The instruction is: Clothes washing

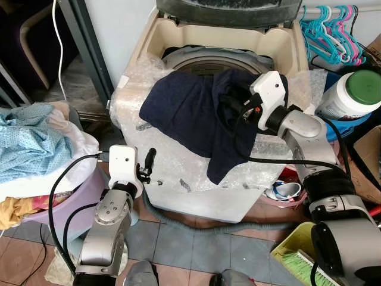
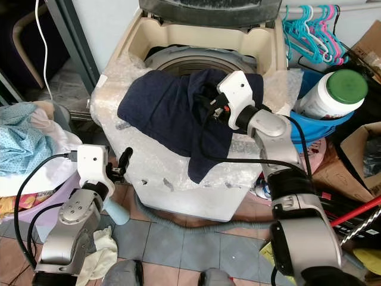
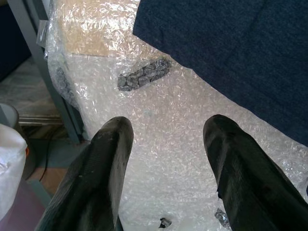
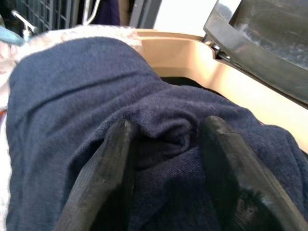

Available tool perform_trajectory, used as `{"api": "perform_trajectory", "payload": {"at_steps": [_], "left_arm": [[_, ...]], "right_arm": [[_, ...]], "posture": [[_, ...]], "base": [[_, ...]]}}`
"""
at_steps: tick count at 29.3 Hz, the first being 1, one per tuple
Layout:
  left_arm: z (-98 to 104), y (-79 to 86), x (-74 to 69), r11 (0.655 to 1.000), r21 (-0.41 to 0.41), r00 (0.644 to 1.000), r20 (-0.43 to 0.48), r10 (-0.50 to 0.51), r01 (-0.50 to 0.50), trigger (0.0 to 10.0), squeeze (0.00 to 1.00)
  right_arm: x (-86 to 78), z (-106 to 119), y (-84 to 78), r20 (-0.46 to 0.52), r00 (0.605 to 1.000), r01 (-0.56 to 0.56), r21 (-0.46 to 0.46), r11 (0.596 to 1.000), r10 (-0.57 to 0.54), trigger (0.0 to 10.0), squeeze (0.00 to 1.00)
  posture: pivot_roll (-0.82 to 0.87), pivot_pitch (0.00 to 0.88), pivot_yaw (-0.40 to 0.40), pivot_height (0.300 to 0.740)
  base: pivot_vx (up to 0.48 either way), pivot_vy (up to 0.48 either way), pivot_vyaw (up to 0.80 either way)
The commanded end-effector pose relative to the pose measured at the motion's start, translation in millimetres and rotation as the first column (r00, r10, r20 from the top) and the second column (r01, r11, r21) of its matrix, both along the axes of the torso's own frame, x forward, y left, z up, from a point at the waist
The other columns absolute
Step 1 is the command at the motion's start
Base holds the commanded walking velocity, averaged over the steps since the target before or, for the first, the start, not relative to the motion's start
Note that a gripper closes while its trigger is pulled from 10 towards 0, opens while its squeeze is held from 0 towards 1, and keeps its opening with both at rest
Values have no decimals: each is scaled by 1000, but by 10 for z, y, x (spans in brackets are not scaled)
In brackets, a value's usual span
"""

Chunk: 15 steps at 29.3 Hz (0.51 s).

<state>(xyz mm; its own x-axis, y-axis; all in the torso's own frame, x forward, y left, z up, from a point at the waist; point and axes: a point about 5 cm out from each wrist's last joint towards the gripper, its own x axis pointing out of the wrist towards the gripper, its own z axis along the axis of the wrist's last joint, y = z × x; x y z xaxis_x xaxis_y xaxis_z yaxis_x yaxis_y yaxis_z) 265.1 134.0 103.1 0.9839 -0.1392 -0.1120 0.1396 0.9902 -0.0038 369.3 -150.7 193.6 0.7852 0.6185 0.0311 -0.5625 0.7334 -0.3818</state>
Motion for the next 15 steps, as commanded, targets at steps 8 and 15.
{"api": "perform_trajectory", "payload": {"at_steps": [8,15], "left_arm": [[-16,37,-23,1000,12,1000,-5,8,-8,10000,0],[-20,20,-21,1000,11,1000,-6,6,-6,10000,0]], "right_arm": [[-24,302,213,204,979,-6,102,995,-15,10000,1000],[3,223,353,187,980,53,64,997,-64,10000,1000]], "posture": [[8,66,7,740],[2,65,7,740]], "base": [[0,0,0],[0,0,0]]}}
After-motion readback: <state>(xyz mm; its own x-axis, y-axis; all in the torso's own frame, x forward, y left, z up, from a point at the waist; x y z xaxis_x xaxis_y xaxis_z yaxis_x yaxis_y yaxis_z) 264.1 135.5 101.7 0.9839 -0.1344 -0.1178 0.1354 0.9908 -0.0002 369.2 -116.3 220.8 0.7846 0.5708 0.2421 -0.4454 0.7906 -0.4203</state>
